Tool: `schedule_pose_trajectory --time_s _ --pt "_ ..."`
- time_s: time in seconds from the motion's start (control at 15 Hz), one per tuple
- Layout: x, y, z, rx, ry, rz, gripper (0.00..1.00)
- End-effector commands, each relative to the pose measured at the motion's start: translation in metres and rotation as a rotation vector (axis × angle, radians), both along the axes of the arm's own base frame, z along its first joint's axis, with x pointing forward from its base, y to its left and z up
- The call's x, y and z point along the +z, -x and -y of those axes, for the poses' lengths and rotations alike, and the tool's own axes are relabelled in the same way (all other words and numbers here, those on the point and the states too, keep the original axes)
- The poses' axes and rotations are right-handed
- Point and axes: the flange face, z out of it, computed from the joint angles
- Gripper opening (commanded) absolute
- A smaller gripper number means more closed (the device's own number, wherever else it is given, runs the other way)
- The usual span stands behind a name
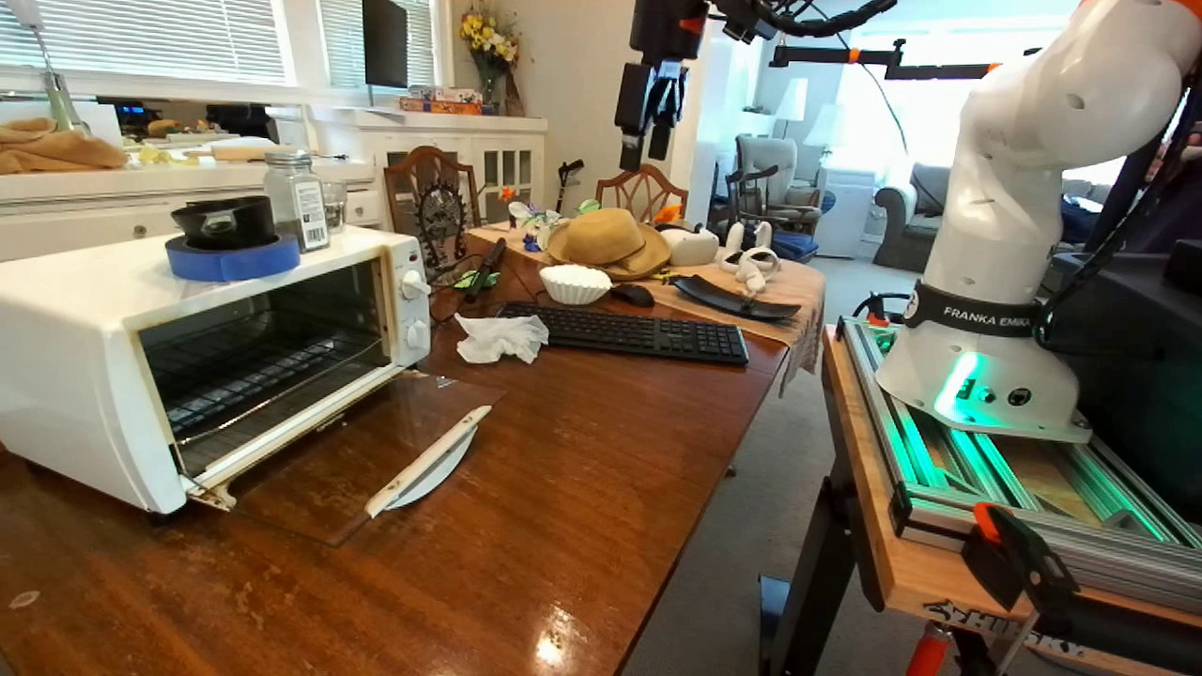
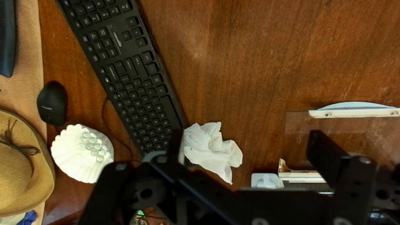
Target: Put the small glass directly onto the table
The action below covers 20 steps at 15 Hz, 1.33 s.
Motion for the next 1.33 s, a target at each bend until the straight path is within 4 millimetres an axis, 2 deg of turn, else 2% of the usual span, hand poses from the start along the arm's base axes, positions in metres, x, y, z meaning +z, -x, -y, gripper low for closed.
schedule_pose_trajectory --time_s 0.0,0.27,0.4,0.67,0.93,1.0,1.13,1.27 --pt "0.004 -0.006 0.007 -0.034 -0.025 0.007 1.00" --pt "0.021 -0.025 0.041 -0.130 -0.087 0.033 1.00" --pt "0.031 -0.043 0.067 -0.199 -0.138 0.046 1.00" --pt "0.052 -0.088 0.126 -0.358 -0.252 0.063 1.00" --pt "0.078 -0.143 0.170 -0.498 -0.412 0.076 1.00" --pt "0.073 -0.112 0.158 -0.457 -0.354 0.105 1.00" --pt "0.080 -0.133 0.171 -0.489 -0.384 0.106 1.00" --pt "0.078 -0.141 0.172 -0.493 -0.388 0.099 1.00"
